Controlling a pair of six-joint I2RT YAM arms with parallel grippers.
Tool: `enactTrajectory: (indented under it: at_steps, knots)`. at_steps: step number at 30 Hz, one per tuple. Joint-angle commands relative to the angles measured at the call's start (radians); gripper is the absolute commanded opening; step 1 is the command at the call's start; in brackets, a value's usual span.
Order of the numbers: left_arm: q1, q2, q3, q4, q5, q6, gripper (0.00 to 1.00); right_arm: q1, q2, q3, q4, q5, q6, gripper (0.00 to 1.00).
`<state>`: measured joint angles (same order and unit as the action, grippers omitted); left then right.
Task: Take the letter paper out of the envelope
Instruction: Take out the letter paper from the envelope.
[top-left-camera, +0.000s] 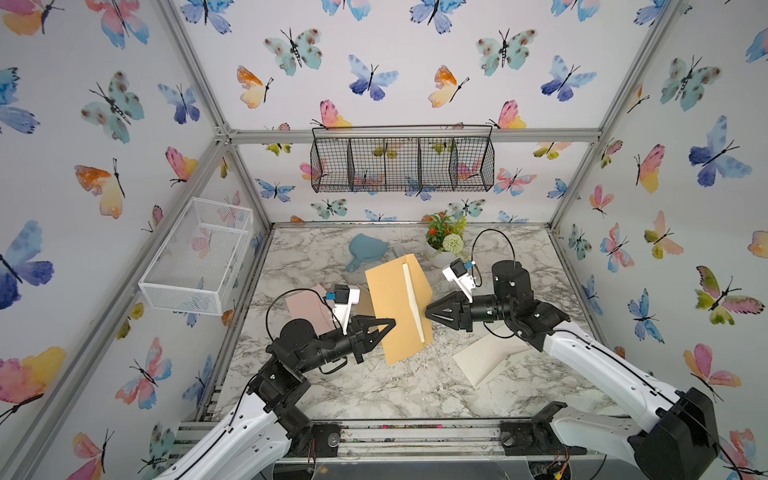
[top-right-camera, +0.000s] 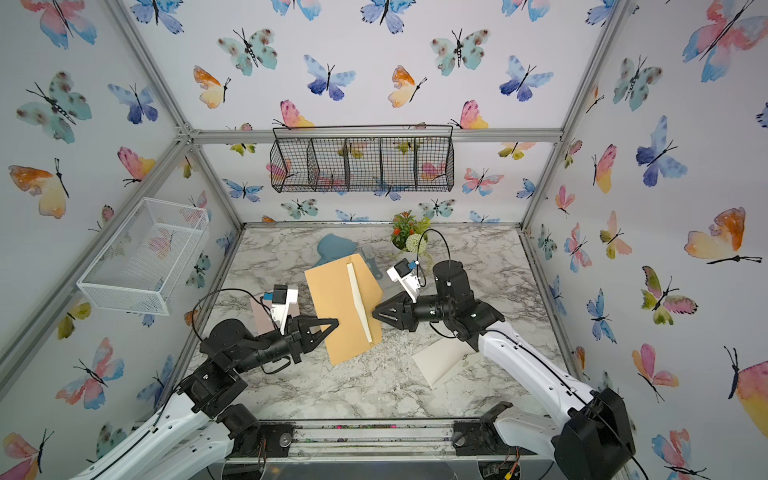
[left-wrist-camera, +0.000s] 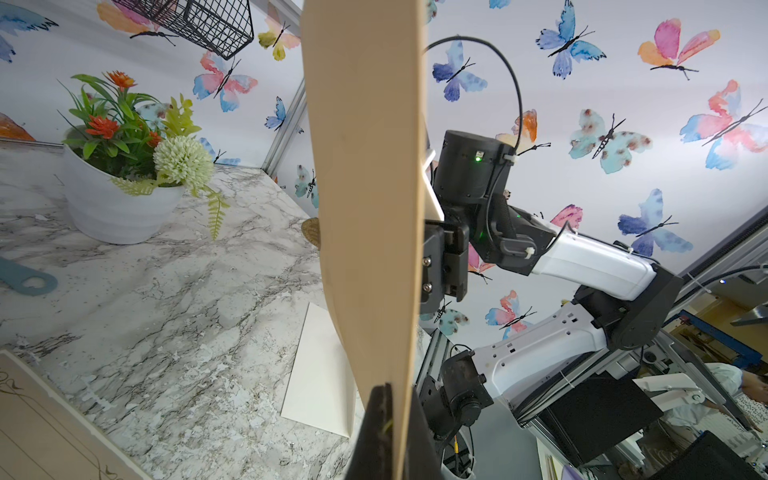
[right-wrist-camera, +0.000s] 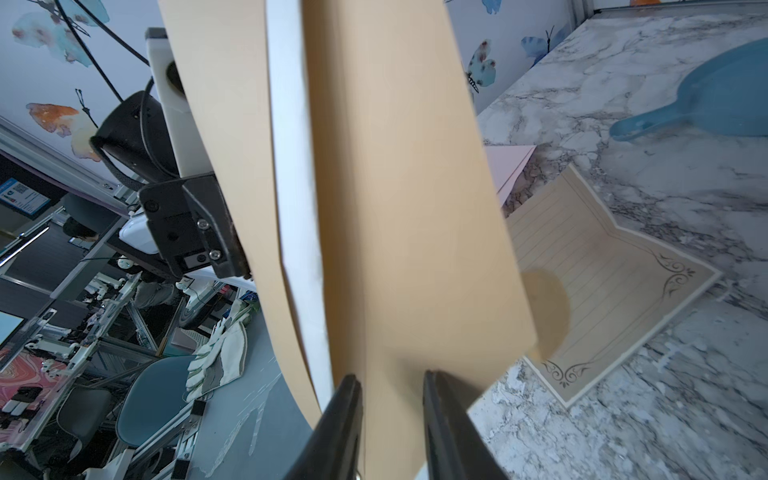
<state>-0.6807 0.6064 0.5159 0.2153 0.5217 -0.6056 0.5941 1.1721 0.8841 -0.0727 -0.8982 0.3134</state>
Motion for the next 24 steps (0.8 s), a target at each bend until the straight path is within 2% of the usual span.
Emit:
enactTrajectory:
  at_steps: [1, 16, 24]
  knots:
    - [-0.002, -0.013, 0.038, 0.035, 0.015, 0.012, 0.0, 0.0, 0.015, -0.009, 0.071, -0.079, 0.03, 0.29]
    - [-0.002, 0.03, 0.007, 0.116, 0.035, -0.018, 0.0, 0.0, 0.027, -0.009, 0.251, -0.229, 0.148, 0.26]
    - [-0.001, 0.039, 0.001, 0.129, 0.04, -0.024, 0.0, 0.0, 0.057, -0.014, 0.29, -0.234, 0.164, 0.26]
